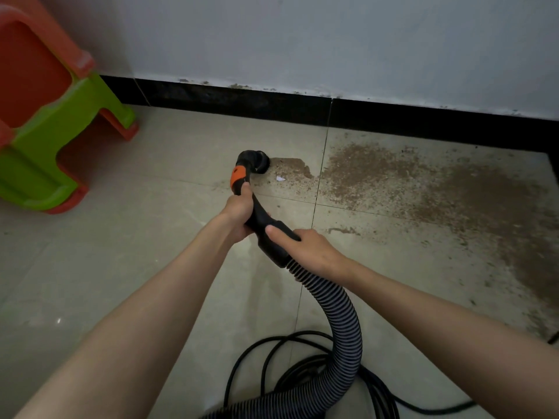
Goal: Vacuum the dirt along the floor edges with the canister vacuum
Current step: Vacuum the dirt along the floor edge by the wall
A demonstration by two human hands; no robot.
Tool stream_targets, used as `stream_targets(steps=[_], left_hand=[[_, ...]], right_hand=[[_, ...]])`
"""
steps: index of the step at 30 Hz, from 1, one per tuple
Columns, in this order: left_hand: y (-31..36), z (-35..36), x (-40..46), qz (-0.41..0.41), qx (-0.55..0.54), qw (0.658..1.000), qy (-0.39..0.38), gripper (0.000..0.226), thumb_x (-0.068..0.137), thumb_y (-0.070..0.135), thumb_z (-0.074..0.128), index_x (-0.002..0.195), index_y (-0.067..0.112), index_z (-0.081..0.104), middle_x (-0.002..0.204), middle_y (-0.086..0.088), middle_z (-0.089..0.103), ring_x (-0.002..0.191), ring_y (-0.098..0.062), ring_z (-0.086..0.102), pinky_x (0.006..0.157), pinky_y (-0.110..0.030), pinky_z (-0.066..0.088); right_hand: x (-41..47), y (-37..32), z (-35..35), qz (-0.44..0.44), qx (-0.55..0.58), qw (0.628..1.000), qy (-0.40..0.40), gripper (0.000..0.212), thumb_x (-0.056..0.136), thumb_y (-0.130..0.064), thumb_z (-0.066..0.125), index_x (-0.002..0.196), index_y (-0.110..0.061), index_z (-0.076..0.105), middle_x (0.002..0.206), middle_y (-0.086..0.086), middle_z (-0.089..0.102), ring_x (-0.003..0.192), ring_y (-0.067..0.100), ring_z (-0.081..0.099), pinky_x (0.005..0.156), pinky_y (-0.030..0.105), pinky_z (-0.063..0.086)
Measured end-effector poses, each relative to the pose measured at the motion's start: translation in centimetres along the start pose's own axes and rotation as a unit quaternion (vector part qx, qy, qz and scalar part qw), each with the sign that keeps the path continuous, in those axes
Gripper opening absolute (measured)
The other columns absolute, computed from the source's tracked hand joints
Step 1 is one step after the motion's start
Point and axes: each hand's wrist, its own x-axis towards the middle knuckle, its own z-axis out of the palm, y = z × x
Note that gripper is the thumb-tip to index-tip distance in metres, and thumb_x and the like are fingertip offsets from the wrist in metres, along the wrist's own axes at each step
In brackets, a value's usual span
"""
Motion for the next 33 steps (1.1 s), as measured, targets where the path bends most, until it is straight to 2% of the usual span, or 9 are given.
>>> stream_targets(steps=[4, 6, 8, 9, 15, 21, 26, 29, 33], left_hand=[[0.0, 0.3, -0.1, -0.022, 0.007, 0.999, -0.027, 0.045, 0.103, 0.041, 0.031, 0.128, 0.005, 0.036, 0.090, -0.014, 0.055, 0.076, -0.025, 0.058, 0.058, -0.034, 0.047], [0.1, 0.3, 0.0, -0.030, 0.010, 0.999, -0.037, 0.041, 0.103, 0.041, 0.034, 0.121, 0.005, 0.037, 0.089, -0.014, 0.055, 0.075, -0.025, 0.058, 0.056, -0.033, 0.047], [0.2, 0.2, 0.1, -0.033, 0.007, 0.998, -0.049, 0.039, 0.103, 0.041, 0.036, 0.116, 0.004, 0.037, 0.090, -0.014, 0.056, 0.075, -0.025, 0.059, 0.055, -0.033, 0.048], [0.2, 0.2, 0.2, -0.035, 0.002, 0.998, -0.059, 0.039, 0.102, 0.040, 0.037, 0.116, 0.004, 0.036, 0.090, -0.015, 0.056, 0.076, -0.026, 0.059, 0.055, -0.033, 0.048], [0.7, 1.5, 1.3, -0.036, -0.098, 0.993, -0.052, 0.037, 0.100, 0.038, 0.044, 0.118, 0.006, 0.038, 0.080, -0.010, 0.049, 0.060, -0.022, 0.054, 0.048, -0.029, 0.052], [0.5, 2.5, 1.9, -0.043, -0.101, 0.993, -0.044, 0.046, 0.099, 0.051, 0.038, 0.113, 0.008, 0.042, 0.064, -0.006, 0.048, 0.046, -0.018, 0.050, 0.047, -0.026, 0.049], [0.5, 2.1, 2.2, -0.041, -0.119, 0.992, -0.003, 0.045, 0.097, 0.053, 0.042, 0.099, 0.008, 0.046, 0.042, -0.003, 0.049, 0.031, -0.016, 0.048, 0.040, -0.021, 0.045], [0.3, 1.1, 2.4, -0.039, -0.145, 0.989, 0.014, 0.045, 0.095, 0.055, 0.046, 0.094, 0.010, 0.047, 0.042, -0.002, 0.048, 0.031, -0.015, 0.046, 0.040, -0.019, 0.045], [0.4, -0.2, 2.9, -0.044, -0.161, 0.986, 0.008, 0.048, 0.093, 0.058, 0.047, 0.088, 0.011, 0.048, 0.044, -0.002, 0.047, 0.032, -0.015, 0.045, 0.040, -0.018, 0.044]], right_hand=[[1.0, -1.3, 0.1, 0.019, 0.031, 0.999, -0.034, 0.070, 0.087, -0.070, 0.050, 0.102, -0.004, 0.066, 0.095, 0.013, 0.070, 0.089, 0.031, 0.071, 0.087, 0.045, 0.057], [1.3, -1.6, 0.2, 0.035, 0.062, 0.996, -0.045, 0.064, 0.088, -0.067, 0.054, 0.101, -0.005, 0.062, 0.092, 0.015, 0.069, 0.079, 0.031, 0.072, 0.072, 0.042, 0.061], [1.5, -1.5, 0.2, 0.054, 0.103, 0.992, -0.050, 0.054, 0.089, -0.060, 0.058, 0.097, -0.006, 0.060, 0.083, 0.014, 0.068, 0.062, 0.026, 0.071, 0.051, 0.030, 0.056], [1.5, -1.4, 0.2, 0.056, 0.111, 0.991, -0.046, 0.049, 0.090, -0.056, 0.058, 0.094, -0.007, 0.059, 0.080, 0.013, 0.067, 0.057, 0.024, 0.069, 0.047, 0.027, 0.053], [1.7, -0.7, -0.6, 0.051, 0.151, 0.987, -0.034, 0.041, 0.093, -0.051, 0.057, 0.097, -0.010, 0.057, 0.079, 0.011, 0.067, 0.053, 0.023, 0.067, 0.044, 0.026, 0.050], [1.9, -0.3, -0.6, 0.052, 0.114, 0.992, 0.003, 0.041, 0.090, -0.053, 0.057, 0.090, -0.012, 0.059, 0.082, 0.009, 0.067, 0.060, 0.026, 0.069, 0.046, 0.027, 0.050], [2.7, -0.8, 0.0, 0.031, 0.066, 0.997, 0.024, 0.036, 0.087, -0.054, 0.058, 0.080, -0.018, 0.059, 0.074, 0.000, 0.065, 0.050, 0.012, 0.063, 0.040, 0.019, 0.044], [3.3, -1.4, 0.6, 0.016, 0.027, 0.999, 0.027, 0.038, 0.086, -0.057, 0.057, 0.075, -0.020, 0.057, 0.070, -0.003, 0.063, 0.048, 0.006, 0.059, 0.034, 0.011, 0.034], [3.9, -2.4, 1.2, 0.010, -0.001, 1.000, 0.023, 0.039, 0.086, -0.058, 0.055, 0.073, -0.021, 0.055, 0.066, -0.005, 0.061, 0.045, 0.004, 0.056, 0.030, 0.010, 0.029]])
